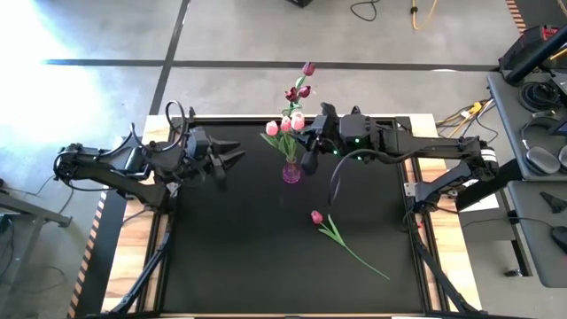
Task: Sort flowers into vase by color
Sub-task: Put the pink tulip into the purple vase, then put the red tulip into the green vase
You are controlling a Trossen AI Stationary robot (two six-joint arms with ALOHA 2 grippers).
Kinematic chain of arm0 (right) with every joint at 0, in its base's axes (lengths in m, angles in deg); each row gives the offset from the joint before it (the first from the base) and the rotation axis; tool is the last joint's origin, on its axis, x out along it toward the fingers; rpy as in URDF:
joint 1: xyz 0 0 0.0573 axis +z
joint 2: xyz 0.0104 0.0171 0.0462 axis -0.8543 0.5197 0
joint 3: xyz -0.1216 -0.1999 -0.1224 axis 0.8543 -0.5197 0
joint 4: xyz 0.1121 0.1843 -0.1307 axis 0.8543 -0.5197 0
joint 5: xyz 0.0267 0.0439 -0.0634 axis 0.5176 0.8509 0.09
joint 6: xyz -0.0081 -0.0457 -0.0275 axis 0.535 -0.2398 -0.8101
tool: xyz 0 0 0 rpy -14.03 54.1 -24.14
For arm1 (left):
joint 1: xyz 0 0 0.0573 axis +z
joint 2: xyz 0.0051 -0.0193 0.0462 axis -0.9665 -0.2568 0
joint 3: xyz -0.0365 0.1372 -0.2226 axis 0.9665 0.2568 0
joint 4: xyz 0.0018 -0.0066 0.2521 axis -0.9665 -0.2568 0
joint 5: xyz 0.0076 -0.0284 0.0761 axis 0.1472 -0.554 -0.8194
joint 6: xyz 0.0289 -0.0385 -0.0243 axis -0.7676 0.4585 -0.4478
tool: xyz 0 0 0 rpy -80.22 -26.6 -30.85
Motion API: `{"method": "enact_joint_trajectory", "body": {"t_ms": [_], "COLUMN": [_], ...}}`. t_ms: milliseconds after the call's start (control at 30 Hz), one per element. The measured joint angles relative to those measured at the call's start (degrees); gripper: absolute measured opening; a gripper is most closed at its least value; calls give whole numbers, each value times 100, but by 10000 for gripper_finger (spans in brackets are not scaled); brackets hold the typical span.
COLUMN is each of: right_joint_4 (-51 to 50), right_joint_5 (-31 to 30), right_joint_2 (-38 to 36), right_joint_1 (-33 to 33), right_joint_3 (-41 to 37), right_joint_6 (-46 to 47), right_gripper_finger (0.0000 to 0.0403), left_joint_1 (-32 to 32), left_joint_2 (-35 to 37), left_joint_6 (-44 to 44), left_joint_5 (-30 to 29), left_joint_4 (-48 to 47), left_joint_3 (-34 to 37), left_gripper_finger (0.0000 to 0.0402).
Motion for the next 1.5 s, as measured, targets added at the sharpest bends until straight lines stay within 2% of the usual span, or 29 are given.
{"method": "enact_joint_trajectory", "body": {"t_ms": [300,400,667,867,1100,1300,1500], "right_joint_4": [17,306,393,331,-199,-1139,-1687], "right_joint_5": [-157,-163,-143,-90,-95,-95,-95], "right_joint_2": [12,80,489,525,375,358,351], "right_joint_1": [-39,-39,-39,-12,-12,-12,-12], "right_joint_3": [-326,-449,-456,-327,-193,198,650], "right_joint_6": [-302,-365,-333,-102,321,538,675], "right_gripper_finger": [13,13,19,83,169,193,209], "left_joint_1": [1,0,-4,7,11,11,11], "left_joint_2": [-1,-4,-34,9,368,901,1336], "left_joint_6": [0,-1,20,300,707,974,1030], "left_joint_5": [2,3,20,15,17,58,57], "left_joint_4": [0,0,-28,-375,-363,-94,-90], "left_joint_3": [-2,-2,-7,85,614,1190,1460], "left_gripper_finger": [150,150,150,144,108,85,79]}}
